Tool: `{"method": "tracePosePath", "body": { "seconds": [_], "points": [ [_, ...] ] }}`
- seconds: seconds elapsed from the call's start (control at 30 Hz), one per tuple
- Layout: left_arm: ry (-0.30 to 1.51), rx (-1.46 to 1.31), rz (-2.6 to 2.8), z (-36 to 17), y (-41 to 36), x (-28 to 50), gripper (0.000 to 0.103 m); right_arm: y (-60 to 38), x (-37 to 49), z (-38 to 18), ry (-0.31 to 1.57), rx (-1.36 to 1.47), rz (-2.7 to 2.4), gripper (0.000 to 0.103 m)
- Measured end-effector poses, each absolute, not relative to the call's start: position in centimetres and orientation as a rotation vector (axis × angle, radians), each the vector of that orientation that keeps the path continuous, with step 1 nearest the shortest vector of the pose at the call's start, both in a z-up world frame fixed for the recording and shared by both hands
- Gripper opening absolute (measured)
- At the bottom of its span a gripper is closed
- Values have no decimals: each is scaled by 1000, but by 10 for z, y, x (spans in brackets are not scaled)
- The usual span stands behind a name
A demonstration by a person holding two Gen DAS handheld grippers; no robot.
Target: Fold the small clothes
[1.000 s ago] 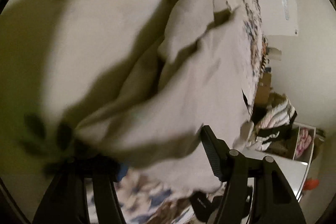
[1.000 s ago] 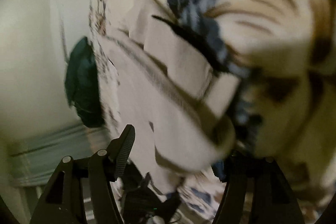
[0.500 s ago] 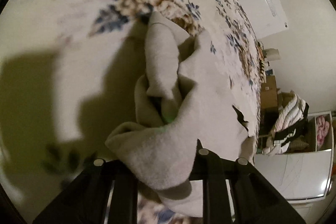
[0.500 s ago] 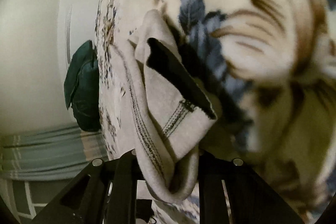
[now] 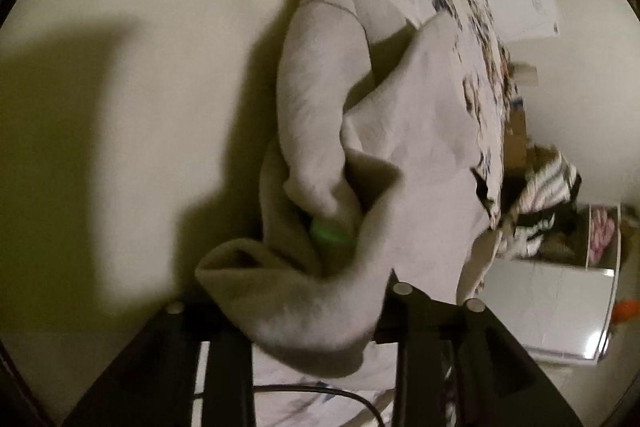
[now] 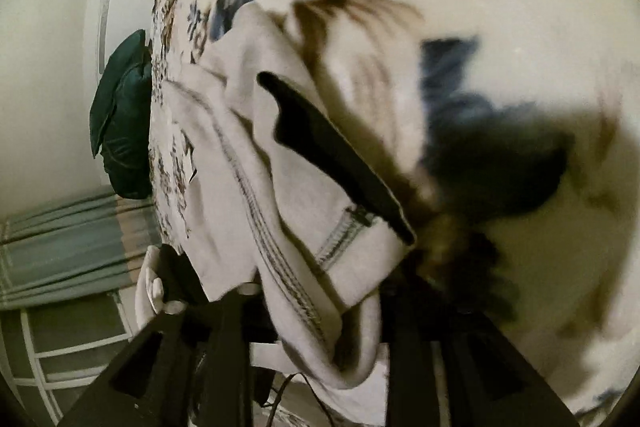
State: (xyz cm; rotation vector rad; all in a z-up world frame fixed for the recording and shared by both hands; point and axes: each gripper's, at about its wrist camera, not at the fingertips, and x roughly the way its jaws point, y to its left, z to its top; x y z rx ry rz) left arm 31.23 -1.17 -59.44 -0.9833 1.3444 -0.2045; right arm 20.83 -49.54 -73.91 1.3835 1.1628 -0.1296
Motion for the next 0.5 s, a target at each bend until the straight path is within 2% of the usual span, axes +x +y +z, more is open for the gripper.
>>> {"method": "tracePosePath", "body": {
  "seconds": [0.03,0.1,0.17,0.33,0.47,0.5],
  "points": [
    [1357,-969,-219,-591,-11,313,30,-497,207,-742,1126,1418,-115,46],
    [1399,-913,-235,-579,-11,312,37,-500,210,-747,1042,1449,-87,53],
    [1423,-832,-217,-559,-8,304,49,-501,209,-752,983,1472,-87,53],
    [1390,-450,-39,-499,-12,290,50,-495,192,-764,835,1608,-116,53],
    [1344,-277,-141,-491,-55,318,52,-486,171,-766,822,1655,-133,53],
    [1345,-261,-176,-496,-65,326,52,-486,165,-765,837,1637,-157,39]
  ]
}}
